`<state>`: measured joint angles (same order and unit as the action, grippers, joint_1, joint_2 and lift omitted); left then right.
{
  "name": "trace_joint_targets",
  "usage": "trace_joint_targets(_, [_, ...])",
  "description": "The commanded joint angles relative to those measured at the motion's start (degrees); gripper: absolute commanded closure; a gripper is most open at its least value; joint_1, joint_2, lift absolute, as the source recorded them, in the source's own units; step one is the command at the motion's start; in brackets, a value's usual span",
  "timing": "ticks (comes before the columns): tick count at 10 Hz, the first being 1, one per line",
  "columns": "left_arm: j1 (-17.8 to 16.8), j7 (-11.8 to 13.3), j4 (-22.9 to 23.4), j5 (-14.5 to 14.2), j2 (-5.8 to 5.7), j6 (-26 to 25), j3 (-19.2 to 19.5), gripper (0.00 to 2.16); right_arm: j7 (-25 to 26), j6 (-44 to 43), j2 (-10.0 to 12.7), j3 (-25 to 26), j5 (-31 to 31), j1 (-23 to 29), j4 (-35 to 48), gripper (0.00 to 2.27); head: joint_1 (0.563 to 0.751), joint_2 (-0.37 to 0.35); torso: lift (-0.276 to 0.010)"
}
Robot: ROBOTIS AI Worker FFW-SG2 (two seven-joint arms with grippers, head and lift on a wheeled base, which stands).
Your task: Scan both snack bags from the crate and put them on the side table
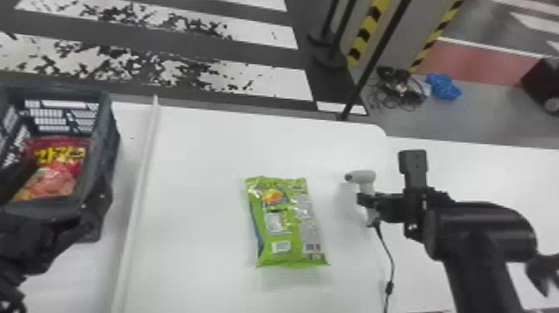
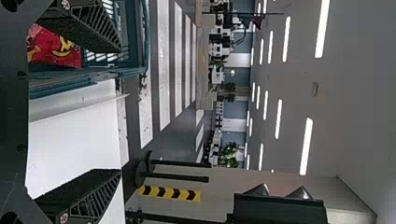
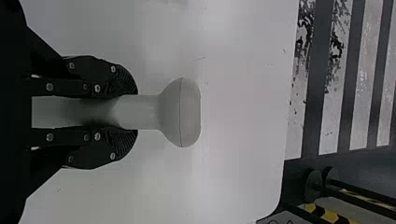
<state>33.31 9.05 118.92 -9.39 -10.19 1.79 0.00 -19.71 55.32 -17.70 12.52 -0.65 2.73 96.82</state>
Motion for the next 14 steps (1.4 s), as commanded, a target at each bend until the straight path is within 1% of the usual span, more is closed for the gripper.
trace_joint_targets(1, [0.0, 0.0, 0.17, 0.08, -0.09, 0.0, 0.0, 0.08, 0.55, -0.69, -0.23, -0.66, -0.23, -0.27, -1.54, 2.25, 0.695, -0.27, -0.087])
trace_joint_targets(2, [0.09, 0.0, 0.25, -0.01, -0.18, 0.0, 0.0, 0.08, 0.64, -0.69, -0.4, -1.1, -0.32, -0.36, -1.98, 2.22, 0.695, -0.273, -0.087])
trace_joint_targets(3, [0.09, 0.0, 0.34, -0.01, -0.26, 0.0, 0.0, 0.08, 0.9, -0.86, -0.32, -1.27, -0.32, -0.27, -2.16, 2.02, 0.695, -0.273, -0.087])
trace_joint_targets(4, [0.18, 0.0, 0.43, -0.01, -0.26, 0.0, 0.0, 0.08, 0.9, -0.86, -0.32, -1.27, 0.04, -0.1, -1.98, 1.49, 0.695, -0.273, -0.087])
trace_joint_targets(5, [0.18, 0.0, 0.52, -0.01, -0.26, 0.0, 0.0, 0.08, 0.99, -0.86, -0.32, -1.27, 0.39, 0.08, -1.81, 0.67, 0.695, -0.273, -0.087])
trace_joint_targets(6, [0.26, 0.0, 0.52, -0.01, -0.35, 0.0, 0.0, 0.08, 1.08, -0.51, -0.32, -1.1, 0.65, 0.17, -1.72, 0.26, 0.695, -0.271, -0.087])
trace_joint_targets(7, [0.35, 0.0, 0.61, -0.01, -0.35, 0.0, 0.0, 0.08, 1.34, 0.02, -0.32, -0.66, 1.0, 0.52, -1.02, 0.15, 0.695, -0.271, -0.087])
trace_joint_targets(8, [0.35, 0.0, 0.87, -0.01, -0.35, 0.0, 0.0, 0.08, 2.22, 0.9, -0.14, 0.66, 1.62, 2.45, 2.15, 0.1, 0.695, -0.273, -0.087])
trace_joint_targets(9, [0.44, 0.0, 0.96, -0.01, -0.35, -0.17, 0.09, 0.08, 2.31, 4.24, 0.04, 3.12, 5.22, 5.09, 7.6, 0.1, 0.695, -0.276, -0.087])
trace_joint_targets(10, [0.35, 0.0, 0.87, -0.01, -0.35, -0.17, 0.09, 0.08, 2.22, 7.22, 0.3, 5.85, 10.85, 8.08, 12.78, 0.1, 0.695, -0.282, -0.087])
trace_joint_targets(11, [0.26, 0.0, 0.87, 0.08, -0.18, -0.17, 0.0, 0.08, 2.31, 8.98, 1.7, 8.4, 15.33, 10.54, 17.09, 0.1, 0.695, -0.279, -0.087])
trace_joint_targets(12, [0.09, 0.0, 0.78, 0.08, -0.18, -0.17, -0.09, 0.08, 3.27, 8.1, 3.99, 9.01, 15.94, 12.82, 21.57, 0.11, 0.695, -0.266, -0.087])
trace_joint_targets(14, [0.09, 0.0, 0.61, -0.01, -0.18, -0.17, 0.0, 0.08, 7.23, 7.58, 6.89, 8.66, 19.9, 17.39, 26.93, 0.11, 0.695, -0.235, -0.087])
